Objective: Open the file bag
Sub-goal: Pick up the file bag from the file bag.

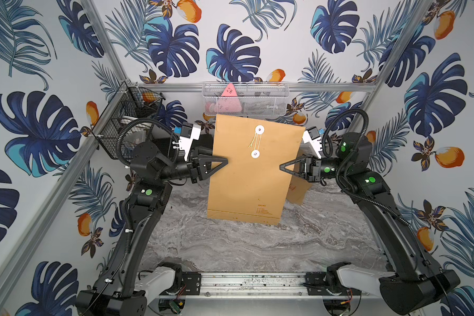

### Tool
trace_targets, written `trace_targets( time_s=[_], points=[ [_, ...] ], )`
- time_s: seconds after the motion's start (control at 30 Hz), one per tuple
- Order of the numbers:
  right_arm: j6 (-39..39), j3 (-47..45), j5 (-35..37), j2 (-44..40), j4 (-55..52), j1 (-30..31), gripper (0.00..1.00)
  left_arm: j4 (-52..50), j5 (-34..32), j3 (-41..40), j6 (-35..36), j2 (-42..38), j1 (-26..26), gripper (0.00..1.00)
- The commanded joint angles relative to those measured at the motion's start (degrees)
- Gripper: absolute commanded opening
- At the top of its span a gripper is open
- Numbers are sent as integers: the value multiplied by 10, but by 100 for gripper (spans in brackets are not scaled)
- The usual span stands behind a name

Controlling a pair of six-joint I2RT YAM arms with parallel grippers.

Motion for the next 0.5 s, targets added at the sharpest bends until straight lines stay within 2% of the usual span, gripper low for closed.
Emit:
trace_targets(
  time_s=[0.0,0.13,0.27,0.47],
  points=[
    [8,0,2,1,17,0,0,-45,17,18,51,2,-9,35],
    [-2,5,3,4,5,0,0,-135,9,40,122,5,-19,29],
    [-47,23,27,8,-52,0,0,-182,6,56,162,9,-24,23],
    [-69,35,42,10,-81,1,0,-247,-12,72,216,11,-28,12]
  ],
)
